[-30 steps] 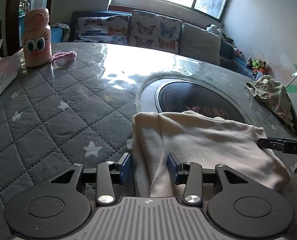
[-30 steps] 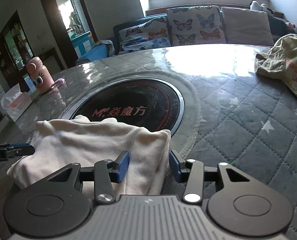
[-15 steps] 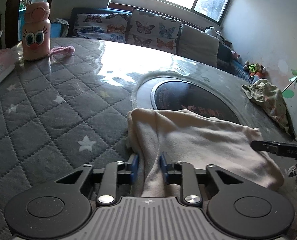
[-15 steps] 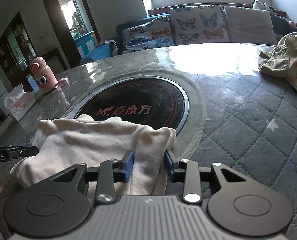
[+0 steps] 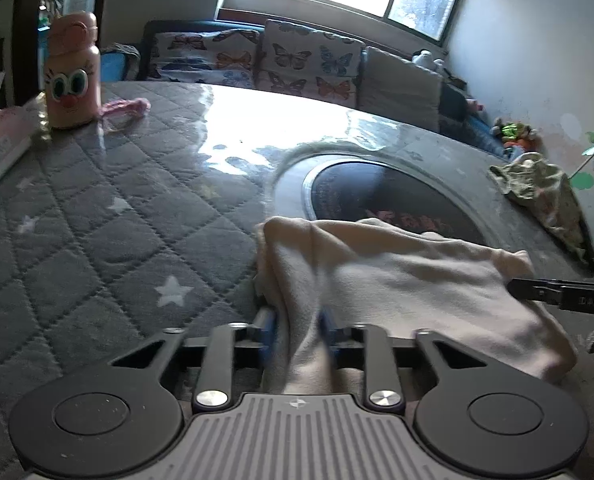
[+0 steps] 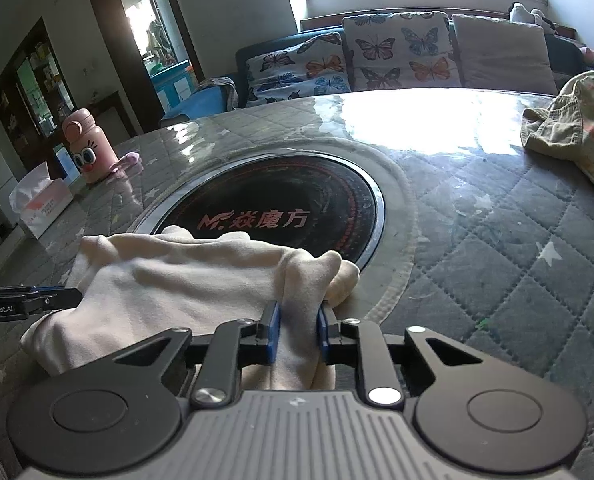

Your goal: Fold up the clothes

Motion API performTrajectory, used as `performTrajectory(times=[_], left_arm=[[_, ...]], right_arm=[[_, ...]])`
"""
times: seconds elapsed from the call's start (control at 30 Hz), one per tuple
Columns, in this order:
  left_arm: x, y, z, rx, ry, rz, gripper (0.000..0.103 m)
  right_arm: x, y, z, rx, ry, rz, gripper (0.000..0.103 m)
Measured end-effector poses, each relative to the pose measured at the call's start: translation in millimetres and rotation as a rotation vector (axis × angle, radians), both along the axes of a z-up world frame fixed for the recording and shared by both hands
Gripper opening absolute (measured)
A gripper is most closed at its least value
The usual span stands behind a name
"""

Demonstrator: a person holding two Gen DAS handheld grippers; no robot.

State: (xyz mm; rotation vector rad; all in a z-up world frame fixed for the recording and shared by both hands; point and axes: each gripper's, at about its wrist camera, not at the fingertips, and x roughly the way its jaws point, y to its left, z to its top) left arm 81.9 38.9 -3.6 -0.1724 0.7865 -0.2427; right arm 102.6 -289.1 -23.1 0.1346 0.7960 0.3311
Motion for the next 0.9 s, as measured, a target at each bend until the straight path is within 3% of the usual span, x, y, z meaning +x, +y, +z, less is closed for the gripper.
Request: performTrajectory(times=[0.13, 0.43, 0.9], left_arm=[[-5.8, -4.5, 4.1, 0.032, -0.032, 0.004, 0.015], [-25.3, 9.7, 26.5, 0.009, -0.1, 0.033, 0.014], [-45.3, 75.7, 68.3, 0.041, -0.191, 0.198, 0.014]], right_arm=[[-3.5, 2.1, 5.2, 0.0, -0.014, -0.005, 0.011], [-10.8, 15.5, 37.1, 0.002, -0.089, 0.041, 0.009], [13.1, 96.4, 77.1, -0.007, -0.169, 0.216, 0.009]])
